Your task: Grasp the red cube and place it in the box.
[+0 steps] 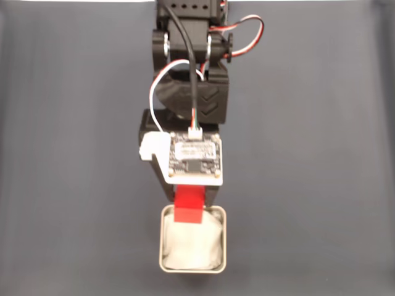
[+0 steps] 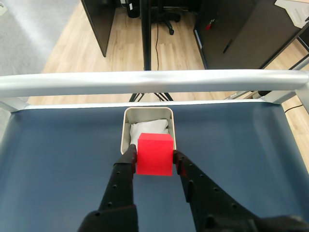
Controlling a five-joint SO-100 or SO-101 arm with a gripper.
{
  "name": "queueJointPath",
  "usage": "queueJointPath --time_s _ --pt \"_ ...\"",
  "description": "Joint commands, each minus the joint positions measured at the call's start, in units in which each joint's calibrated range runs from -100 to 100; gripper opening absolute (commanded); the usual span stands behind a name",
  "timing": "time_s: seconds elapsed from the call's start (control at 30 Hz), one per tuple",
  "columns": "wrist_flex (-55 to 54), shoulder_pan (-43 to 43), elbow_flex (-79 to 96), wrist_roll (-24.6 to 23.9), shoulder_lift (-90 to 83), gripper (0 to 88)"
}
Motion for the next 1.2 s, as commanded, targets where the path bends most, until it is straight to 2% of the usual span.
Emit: queueJointPath --time_s 0.0,1.17 --pt "-2.0 -1.12 -4.07 -0.59 0.93 11.2" --pt "-9.38 -1.19 -8.08 -1.17 9.08 10.1"
